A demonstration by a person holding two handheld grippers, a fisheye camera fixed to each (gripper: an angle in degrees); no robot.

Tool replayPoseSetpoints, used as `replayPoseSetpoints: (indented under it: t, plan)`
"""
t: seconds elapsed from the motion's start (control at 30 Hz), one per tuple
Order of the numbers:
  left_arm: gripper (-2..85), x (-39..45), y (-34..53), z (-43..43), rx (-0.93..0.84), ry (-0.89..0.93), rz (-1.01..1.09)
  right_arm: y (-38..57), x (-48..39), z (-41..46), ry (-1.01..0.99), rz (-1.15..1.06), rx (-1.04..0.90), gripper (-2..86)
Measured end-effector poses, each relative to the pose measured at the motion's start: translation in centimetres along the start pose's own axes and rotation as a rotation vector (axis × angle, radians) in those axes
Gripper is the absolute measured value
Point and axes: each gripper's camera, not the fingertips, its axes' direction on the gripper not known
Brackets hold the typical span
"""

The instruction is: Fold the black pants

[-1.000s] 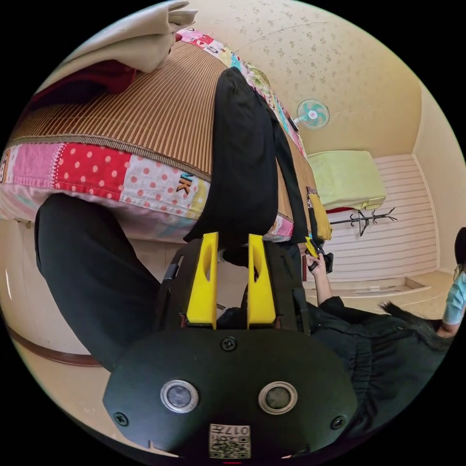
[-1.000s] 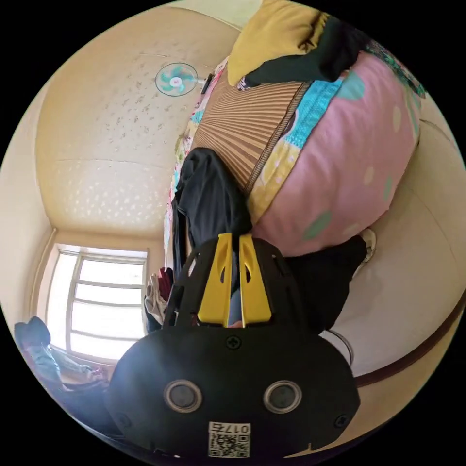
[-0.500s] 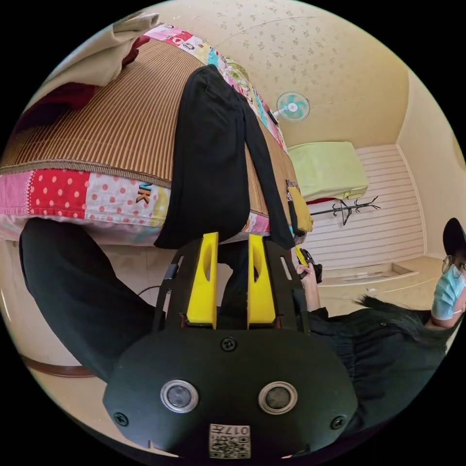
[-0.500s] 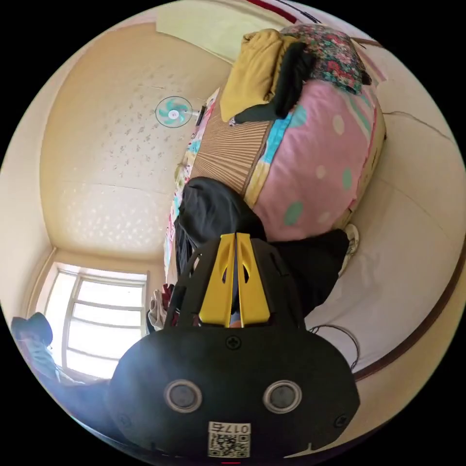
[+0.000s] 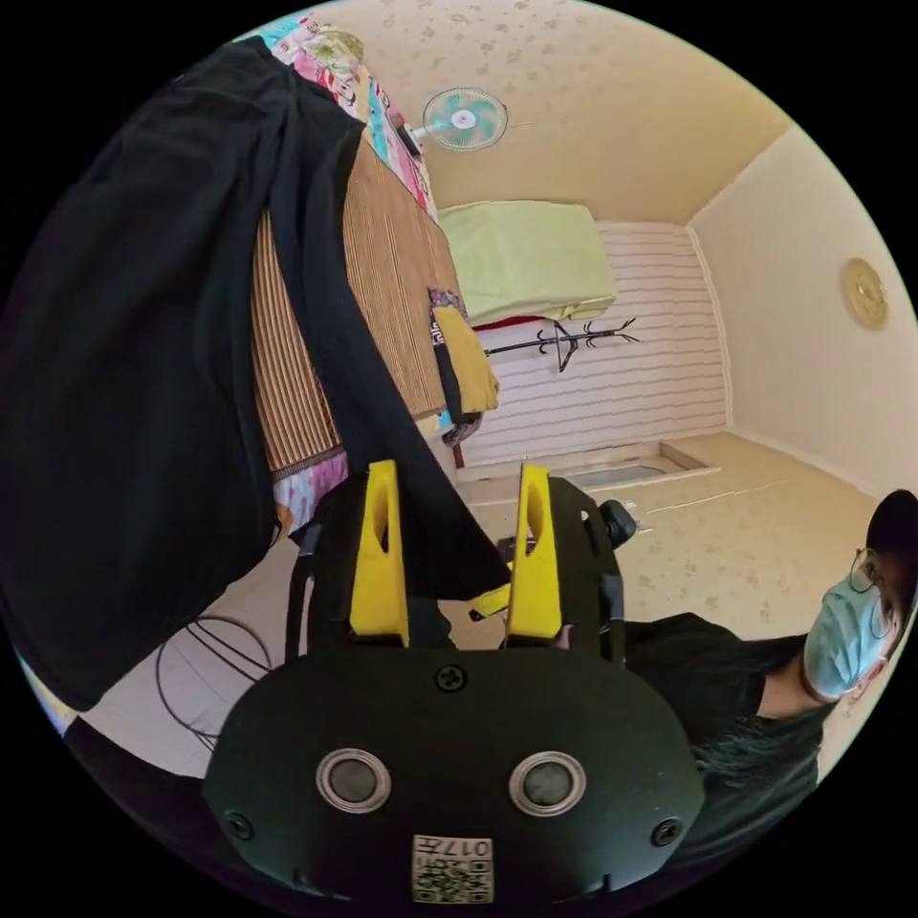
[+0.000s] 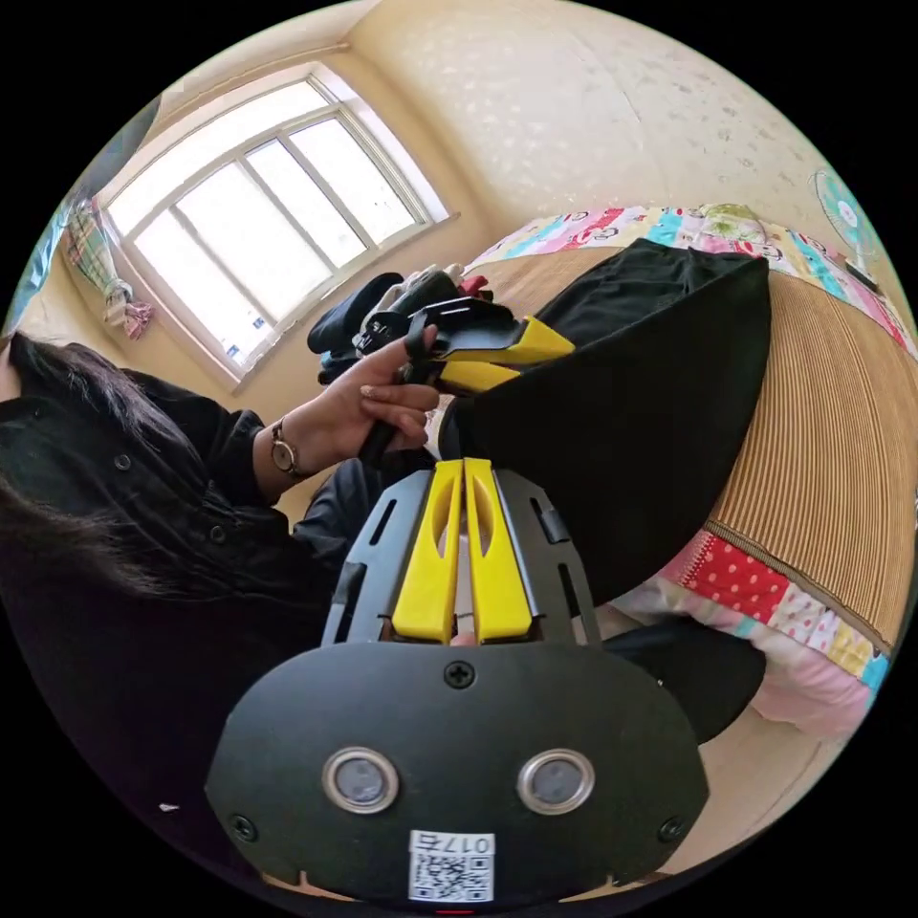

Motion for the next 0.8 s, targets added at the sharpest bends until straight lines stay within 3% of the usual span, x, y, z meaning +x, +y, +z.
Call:
replayPoseSetpoints:
  t: [0.07, 0.13, 0.3, 0.4, 0.5, 0.6, 0.7, 0.8]
  plan:
    - [4.2, -0.4, 0.5, 0.5, 0.002, -0.072, 0.006, -0.2, 1.9, 0.3, -0.099, -0.034, -0.091, 1.8]
    - [2.5, -0.2, 1.3, 0.6, 0.011, -0.104, 0.036, -1.2, 5.0, -0.9, -0.020, 0.009, -0.091, 3.4]
    - [-0.2, 1.2, 3.2, 1.2, 0.030, -0.159, 0.135, -11.9, 19.9, 1.0, 0.219, 0.417, -0.249, 11.5]
    - [-0.5, 1.8, 3.7, 1.8, 0.009, -0.152, 0.183, -20.5, 28.1, 4.9, 0.170, 0.464, -0.112, 15.4]
    - [-0.6, 2.0, 4.3, 2.1, -0.004, -0.130, 0.208, -28.6, 35.4, 11.4, 0.242, 0.538, -0.080, 17.4]
    - [-0.7, 2.2, 5.1, 1.5, 0.011, -0.099, 0.229, -33.9, 40.8, 17.9, 0.349, 0.637, -0.103, 15.6]
    - [-0.7, 1.7, 6.3, -0.1, 0.057, -0.092, 0.254, -37.5, 42.3, 21.3, 0.555, 0.705, -0.068, 4.5]
    - [-0.7, 0.6, 8.3, -2.6, 0.091, -0.071, 0.259, -42.6, 36.9, 24.2, 0.760, 0.534, 0.028, 2.1]
